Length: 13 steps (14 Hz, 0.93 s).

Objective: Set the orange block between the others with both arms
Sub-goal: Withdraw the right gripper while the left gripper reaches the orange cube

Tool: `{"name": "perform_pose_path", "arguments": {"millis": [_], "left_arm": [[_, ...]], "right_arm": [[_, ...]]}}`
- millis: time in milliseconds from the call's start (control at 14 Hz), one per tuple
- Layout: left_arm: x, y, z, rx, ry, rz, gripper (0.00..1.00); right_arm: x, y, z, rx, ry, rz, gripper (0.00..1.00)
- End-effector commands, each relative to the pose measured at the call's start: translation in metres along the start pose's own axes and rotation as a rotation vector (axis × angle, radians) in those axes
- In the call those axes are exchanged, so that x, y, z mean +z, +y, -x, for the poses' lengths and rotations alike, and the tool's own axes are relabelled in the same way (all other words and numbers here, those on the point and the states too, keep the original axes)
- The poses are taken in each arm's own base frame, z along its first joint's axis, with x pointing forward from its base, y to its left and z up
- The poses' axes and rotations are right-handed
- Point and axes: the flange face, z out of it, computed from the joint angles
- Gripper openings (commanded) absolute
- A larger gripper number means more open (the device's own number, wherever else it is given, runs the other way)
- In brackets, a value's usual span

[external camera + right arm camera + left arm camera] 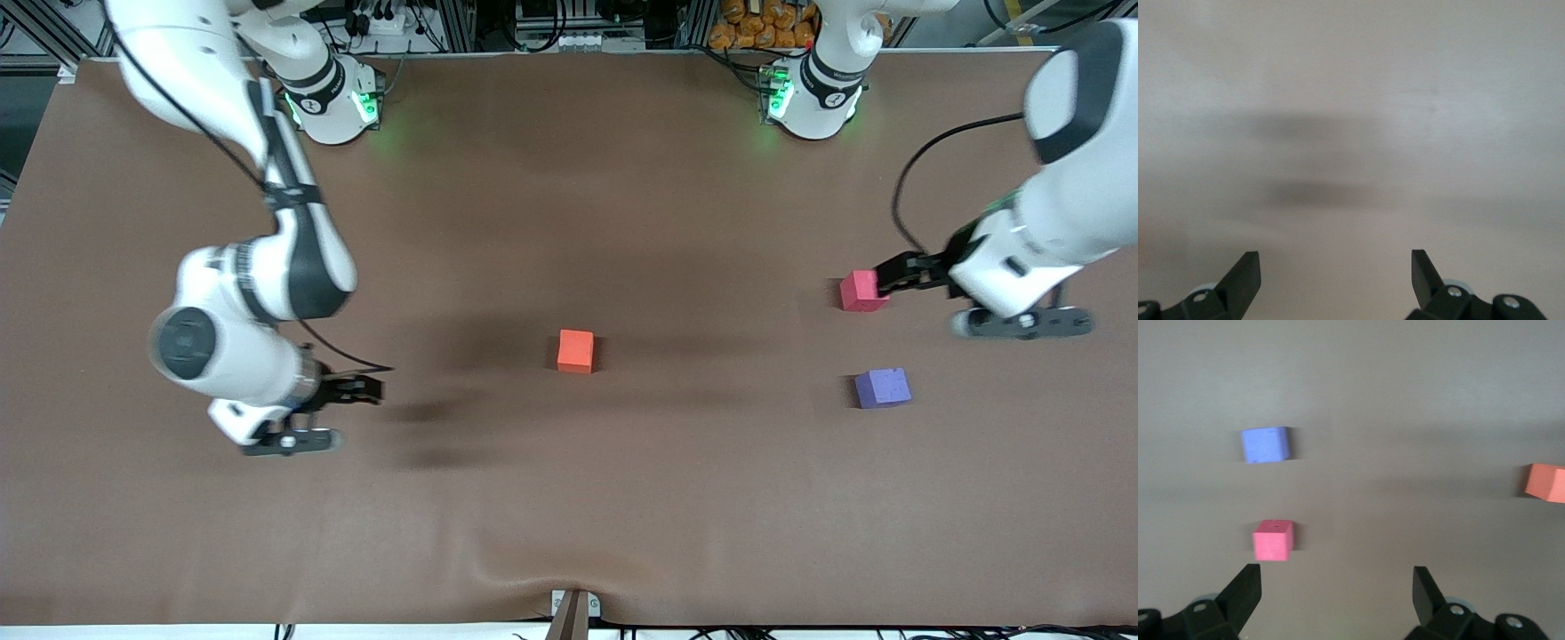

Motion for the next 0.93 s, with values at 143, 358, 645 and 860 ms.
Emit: {"name": "perform_pose_path", "arguments": {"millis": [143,358,645,860], "left_arm": [[0.034,0.108,-0.012,-0.033,0.042,0.008,1.0],[0.059,0.165,-0.018,-0.039,0.075,0.02,1.0],[0.113,0.247,-0.008,-0.032,0.104,0.036,1.0],[0.162,0.288,-0.003,0.016,0.115,0.049,1.0]], "right_arm": [[-0.044,0.093,0.037,-0.09,0.031,-0.032,1.0],[-0.08,0.128,0.066,-0.141,0.047,0.027,1.0],[-0.15,0.145,0.104,-0.13,0.027,0.063,1.0],[-0.194,0.151,0.122,-0.144,0.034,0.136,1.0]]}}
